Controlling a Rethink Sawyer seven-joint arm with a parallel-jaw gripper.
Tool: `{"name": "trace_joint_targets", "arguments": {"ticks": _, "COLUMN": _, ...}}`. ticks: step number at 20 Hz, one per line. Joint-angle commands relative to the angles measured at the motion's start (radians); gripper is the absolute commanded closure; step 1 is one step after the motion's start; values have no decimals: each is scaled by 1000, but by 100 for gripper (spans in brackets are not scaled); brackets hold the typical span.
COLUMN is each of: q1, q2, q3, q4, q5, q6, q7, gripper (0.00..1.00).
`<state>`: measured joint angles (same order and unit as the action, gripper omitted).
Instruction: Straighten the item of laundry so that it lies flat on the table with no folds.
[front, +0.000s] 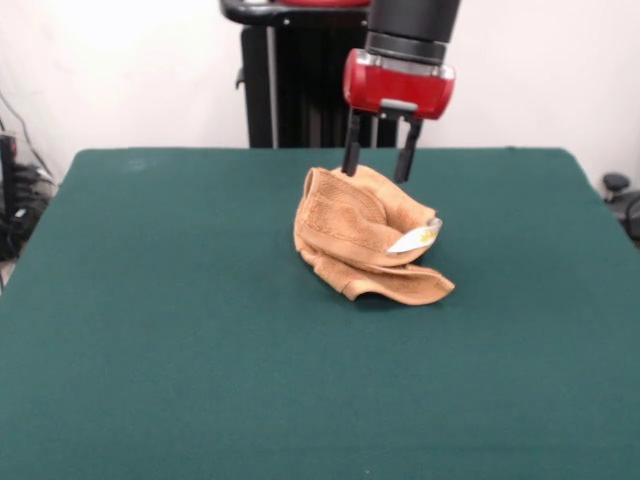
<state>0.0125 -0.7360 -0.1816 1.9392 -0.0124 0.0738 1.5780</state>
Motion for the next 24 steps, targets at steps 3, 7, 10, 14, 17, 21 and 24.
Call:
{"name": "trace_joint_targets", "arguments": {"ticks": 3, "q1": -12, "q2": -20, "q3": 112, "q4": -7, "q5": -19, "q6": -47, "q7": 159, "gripper": 0}}
{"name": "trace_joint_targets", "arguments": {"ticks": 7, "q1": -15, "q2": -21, "q3": 113, "q4": -4, "q5": -23, "q6": -49, "q7": 156, "gripper": 0}}
{"name": "trace_joint_targets", "arguments": {"ticks": 10, "q1": -8, "q2": -12, "q3": 103, "q4": -11, "q5": -26, "q6": -47, "q7": 151, "gripper": 0}}
{"name": "trace_joint_targets", "arguments": {"ticks": 14, "q1": -11, "q2": -8, "q3": 111, "q4": -17, "q5": -22, "q6": -49, "q7": 153, "gripper": 0}}
{"name": "trace_joint_targets", "arguments": {"ticks": 17, "q1": -28, "q2": -26, "q3": 123, "q4": -21, "q5": -15, "q6": -27, "q7": 148, "gripper": 0}}
{"name": "trace_joint_targets", "arguments": {"ticks": 21, "q1": -40, "q2": -16, "q3": 134, "q4": -39, "q5": -4, "q6": -20, "q7": 151, "gripper": 0}}
{"name": "trace_joint_targets", "arguments": {"ticks": 24, "q1": -58, "q2": -9, "q3": 166, "q4": -30, "q5": -5, "q6": -37, "q7": 156, "gripper": 0}}
